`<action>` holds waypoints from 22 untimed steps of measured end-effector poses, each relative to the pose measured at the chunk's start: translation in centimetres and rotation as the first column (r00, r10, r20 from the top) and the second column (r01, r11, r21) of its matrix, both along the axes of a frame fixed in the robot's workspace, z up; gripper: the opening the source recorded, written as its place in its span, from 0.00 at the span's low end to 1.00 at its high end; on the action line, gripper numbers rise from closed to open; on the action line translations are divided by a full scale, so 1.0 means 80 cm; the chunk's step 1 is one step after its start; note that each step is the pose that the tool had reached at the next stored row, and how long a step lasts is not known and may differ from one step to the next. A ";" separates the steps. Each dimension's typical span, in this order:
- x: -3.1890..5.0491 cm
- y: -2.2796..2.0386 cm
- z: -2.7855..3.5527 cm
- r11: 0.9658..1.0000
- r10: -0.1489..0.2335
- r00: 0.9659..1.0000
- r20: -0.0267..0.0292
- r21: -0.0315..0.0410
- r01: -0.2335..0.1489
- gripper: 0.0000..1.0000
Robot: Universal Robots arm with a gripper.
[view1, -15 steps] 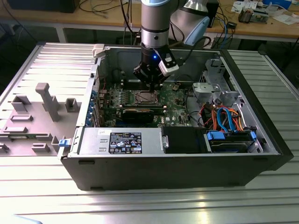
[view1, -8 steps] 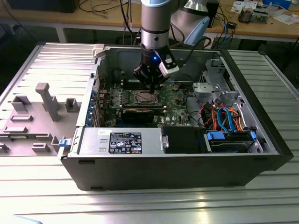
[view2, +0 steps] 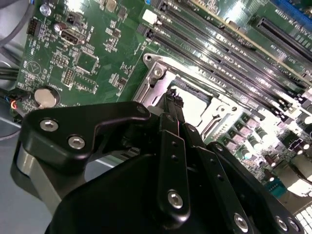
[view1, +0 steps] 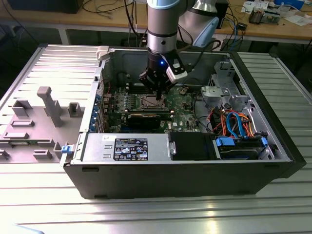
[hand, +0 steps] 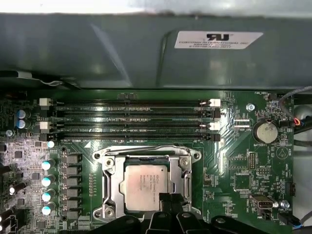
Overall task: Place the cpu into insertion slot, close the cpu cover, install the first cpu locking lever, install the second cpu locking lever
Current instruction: 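Install the second cpu locking lever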
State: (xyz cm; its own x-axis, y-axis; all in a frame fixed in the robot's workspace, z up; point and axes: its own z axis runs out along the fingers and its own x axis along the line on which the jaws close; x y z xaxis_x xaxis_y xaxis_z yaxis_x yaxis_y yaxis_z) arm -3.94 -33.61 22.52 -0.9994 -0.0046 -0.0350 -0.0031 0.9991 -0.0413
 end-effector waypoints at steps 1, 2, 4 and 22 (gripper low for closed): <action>0.000 0.0000 0.0008 1.000 0.000 1.000 0.000 0.000 0.000 0.11; 0.000 0.0000 0.0021 1.000 0.000 1.000 0.000 0.000 0.000 0.11; 0.000 0.0000 0.0054 1.000 0.000 1.000 0.000 0.000 0.000 0.11; -0.001 -0.0292 0.0217 1.000 0.000 1.000 0.000 0.022 0.000 0.11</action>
